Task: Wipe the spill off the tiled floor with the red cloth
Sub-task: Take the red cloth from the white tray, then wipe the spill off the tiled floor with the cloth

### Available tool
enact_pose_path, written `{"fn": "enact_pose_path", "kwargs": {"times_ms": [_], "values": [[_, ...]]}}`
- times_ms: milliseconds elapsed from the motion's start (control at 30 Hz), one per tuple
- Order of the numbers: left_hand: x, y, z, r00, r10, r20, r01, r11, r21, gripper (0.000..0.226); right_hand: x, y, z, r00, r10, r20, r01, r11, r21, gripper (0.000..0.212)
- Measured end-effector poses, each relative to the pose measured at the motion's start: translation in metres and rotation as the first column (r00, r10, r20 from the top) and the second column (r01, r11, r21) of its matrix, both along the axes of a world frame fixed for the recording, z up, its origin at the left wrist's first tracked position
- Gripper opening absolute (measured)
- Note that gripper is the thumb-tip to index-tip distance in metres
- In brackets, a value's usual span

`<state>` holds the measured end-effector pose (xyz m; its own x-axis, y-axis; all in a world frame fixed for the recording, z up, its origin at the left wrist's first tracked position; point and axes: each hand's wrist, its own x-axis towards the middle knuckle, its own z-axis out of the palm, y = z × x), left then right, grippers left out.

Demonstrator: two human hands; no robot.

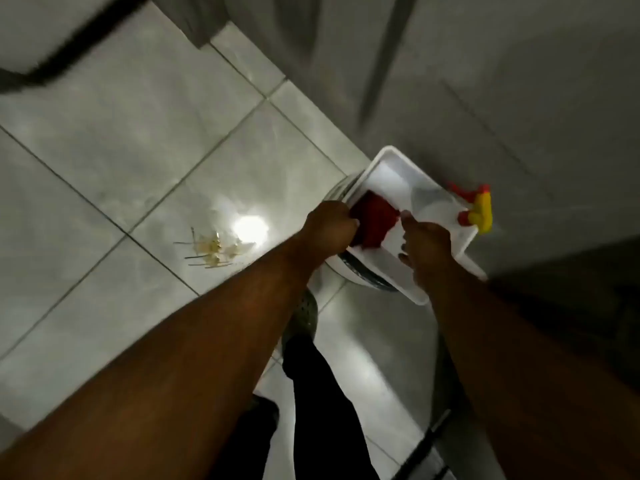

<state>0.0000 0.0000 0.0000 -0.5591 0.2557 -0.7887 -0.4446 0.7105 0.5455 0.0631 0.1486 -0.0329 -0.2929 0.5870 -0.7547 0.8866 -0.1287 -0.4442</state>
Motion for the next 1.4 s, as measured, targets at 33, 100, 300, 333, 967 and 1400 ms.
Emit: {"fn": "enact_pose_path", "kwargs": {"times_ms": [33,100,300,333,967,1400], "values": [[0.0,0.008,-0.018,0.999,0.03,0.039,-0.03,1.0,0.005,0.036,-0.002,0.0,-0.018,0.999,-0.035,0.0,0.035,0.999,-0.015,0.039],[-0.001,0.021,-0.059,0.994,0.052,0.097,-0.05,0.998,-0.023,0.036,-0.006,0.006,-0.058,0.995,-0.091,0.026,0.092,0.996,-0.013,0.05],[0.006,0.057,-0.137,0.989,0.118,0.085,-0.114,0.992,-0.048,0.045,-0.016,0.009,-0.138,0.997,-0.051,0.056,0.05,0.999,0.007,0.05],[0.006,0.064,-0.145,0.991,0.125,0.049,-0.121,0.99,-0.068,0.045,-0.017,0.009,-0.146,0.998,-0.05,0.031,0.05,0.999,0.015,0.044],[-0.004,-0.054,-0.084,0.609,0.652,0.451,-0.79,0.551,0.27,0.021,-0.051,-0.068,-0.044,0.848,0.2,-0.491,-0.256,0.966,-0.047,0.025],[0.105,-0.304,-0.231,0.577,0.812,0.084,-0.817,0.574,0.056,0.027,-0.016,-0.299,-0.203,0.72,0.6,-0.35,-0.669,0.733,-0.12,0.051]]}}
